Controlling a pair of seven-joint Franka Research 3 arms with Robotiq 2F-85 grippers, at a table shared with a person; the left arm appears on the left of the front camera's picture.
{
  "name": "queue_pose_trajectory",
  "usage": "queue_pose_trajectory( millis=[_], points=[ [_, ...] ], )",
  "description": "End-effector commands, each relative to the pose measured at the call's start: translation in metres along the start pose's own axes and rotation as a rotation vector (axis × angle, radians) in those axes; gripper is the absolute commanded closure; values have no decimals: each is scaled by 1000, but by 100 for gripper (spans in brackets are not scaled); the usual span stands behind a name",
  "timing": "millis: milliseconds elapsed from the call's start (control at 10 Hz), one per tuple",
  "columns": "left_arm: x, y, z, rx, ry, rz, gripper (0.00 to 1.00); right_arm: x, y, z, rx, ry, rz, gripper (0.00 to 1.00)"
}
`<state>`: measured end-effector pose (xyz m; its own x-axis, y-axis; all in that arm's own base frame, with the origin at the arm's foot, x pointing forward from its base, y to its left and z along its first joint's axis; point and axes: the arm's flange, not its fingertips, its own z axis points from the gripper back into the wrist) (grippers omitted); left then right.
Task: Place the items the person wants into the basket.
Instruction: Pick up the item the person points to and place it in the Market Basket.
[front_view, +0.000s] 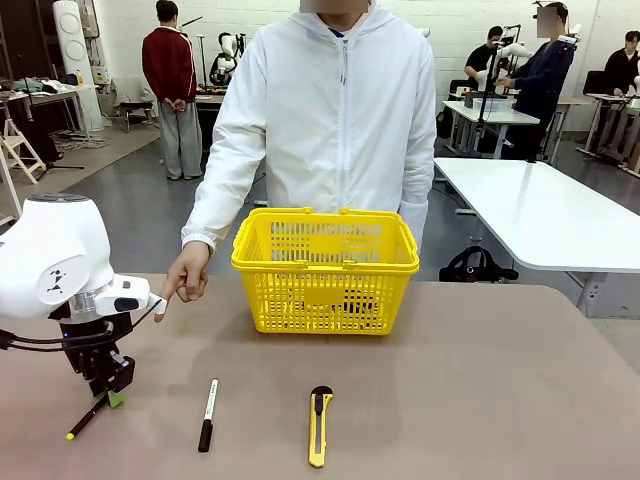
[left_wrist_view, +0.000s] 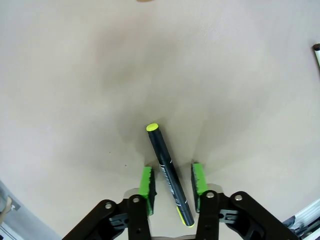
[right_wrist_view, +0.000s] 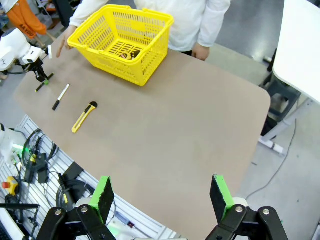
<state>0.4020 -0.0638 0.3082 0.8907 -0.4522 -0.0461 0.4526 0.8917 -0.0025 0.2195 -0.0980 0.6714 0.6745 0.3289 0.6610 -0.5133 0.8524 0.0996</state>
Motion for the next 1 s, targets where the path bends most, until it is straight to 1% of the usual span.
queue_pose_trajectory(
  millis=[0,400,500,600,800,900],
  points=[
    [-37,-11,-14,17,4,4,99,-4,1,-4,12,0,2,0],
    [-38,-11,-15,-11,18,-8,100,-4,1,-4,12,0,2,0],
    [-38,-11,-12,-15,15,-13,100,-4,1,-4,12,0,2,0],
    [-41,-12,3,-19,-2,-25,100,-4,1,-4,12,0,2,0],
    [-52,-15,82,-11,-92,-85,100,-4,1,-4,12,0,2,0],
    [-58,-15,131,-2,-132,-112,100,-4,1,-4,12,0,2,0]
  ],
)
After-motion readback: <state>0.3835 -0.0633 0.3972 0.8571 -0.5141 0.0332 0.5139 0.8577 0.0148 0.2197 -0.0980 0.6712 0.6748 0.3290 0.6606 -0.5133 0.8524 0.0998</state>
